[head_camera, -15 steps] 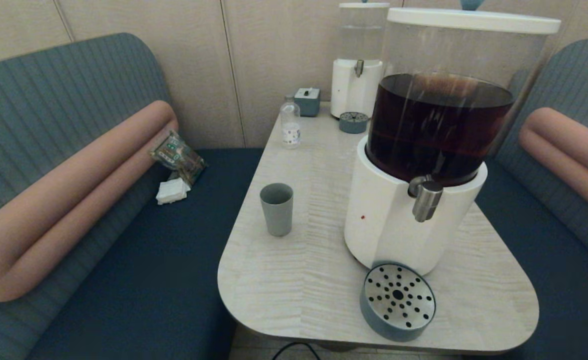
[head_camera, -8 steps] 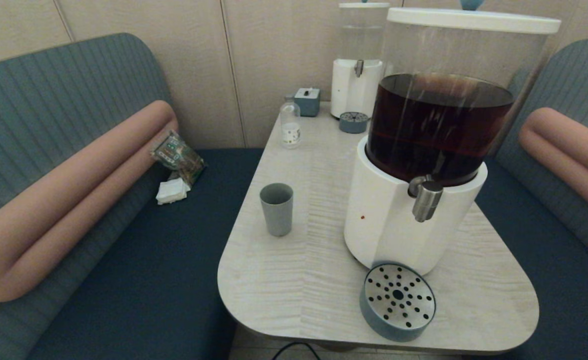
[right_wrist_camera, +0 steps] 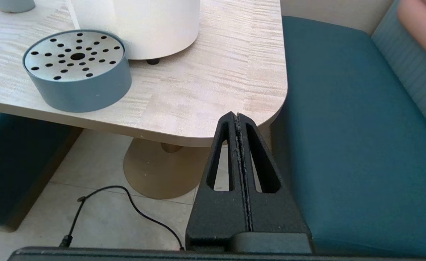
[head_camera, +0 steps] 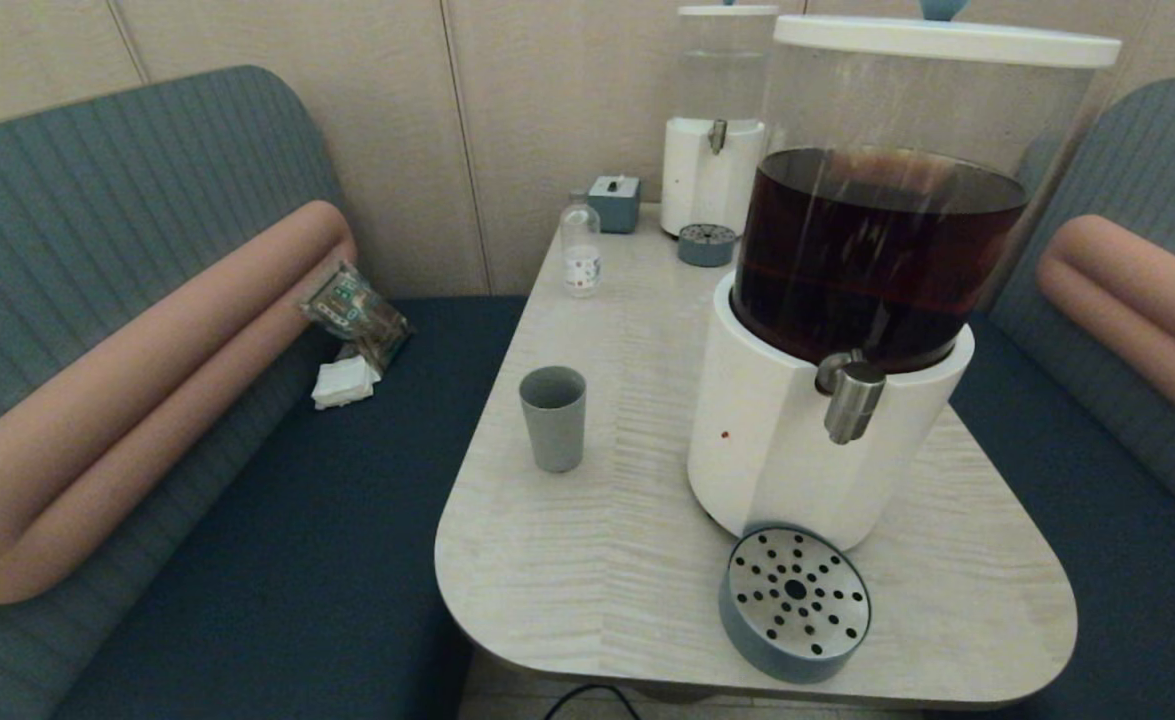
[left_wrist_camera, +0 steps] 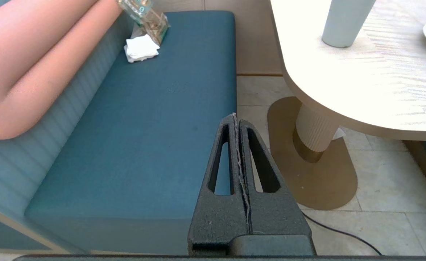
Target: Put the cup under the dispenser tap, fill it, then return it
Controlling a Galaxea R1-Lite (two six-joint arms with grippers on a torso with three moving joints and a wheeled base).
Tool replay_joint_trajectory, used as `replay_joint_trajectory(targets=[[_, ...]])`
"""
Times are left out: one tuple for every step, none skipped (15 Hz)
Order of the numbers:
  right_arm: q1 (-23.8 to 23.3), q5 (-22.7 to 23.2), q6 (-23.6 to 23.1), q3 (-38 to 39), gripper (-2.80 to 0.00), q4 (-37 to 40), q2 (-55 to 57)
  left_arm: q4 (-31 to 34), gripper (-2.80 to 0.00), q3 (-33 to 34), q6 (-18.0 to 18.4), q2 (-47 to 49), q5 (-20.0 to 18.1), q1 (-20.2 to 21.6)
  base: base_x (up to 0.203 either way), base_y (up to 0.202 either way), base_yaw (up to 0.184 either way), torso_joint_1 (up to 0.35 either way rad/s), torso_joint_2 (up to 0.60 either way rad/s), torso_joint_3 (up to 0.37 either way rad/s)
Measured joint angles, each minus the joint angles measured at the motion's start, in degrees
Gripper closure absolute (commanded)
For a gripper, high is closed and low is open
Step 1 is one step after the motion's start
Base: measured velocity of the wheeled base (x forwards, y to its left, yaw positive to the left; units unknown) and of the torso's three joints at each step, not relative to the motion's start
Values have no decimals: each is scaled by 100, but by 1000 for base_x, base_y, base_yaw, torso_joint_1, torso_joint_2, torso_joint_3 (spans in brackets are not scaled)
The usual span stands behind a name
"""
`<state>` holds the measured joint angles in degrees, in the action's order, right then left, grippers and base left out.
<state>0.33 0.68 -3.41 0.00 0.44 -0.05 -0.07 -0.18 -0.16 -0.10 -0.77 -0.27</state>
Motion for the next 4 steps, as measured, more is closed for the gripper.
replay_joint_trajectory(targets=[[0,0,19,0,0,0,0,0,0,0,0,0,-2,0,0,0,0,0,0,0],[0,0,52,0,0,-2,0,0,0,0,-2,0,-2,2,0,0,0,0,0,0],[0,-1,114,0,0,-4,0,0,0,0,-3,0,0,2,0,0,0,0,0,0],[0,0,122,0,0,-4,0,-2,0,0,3,0,-2,0,0,0,0,0,0,0]])
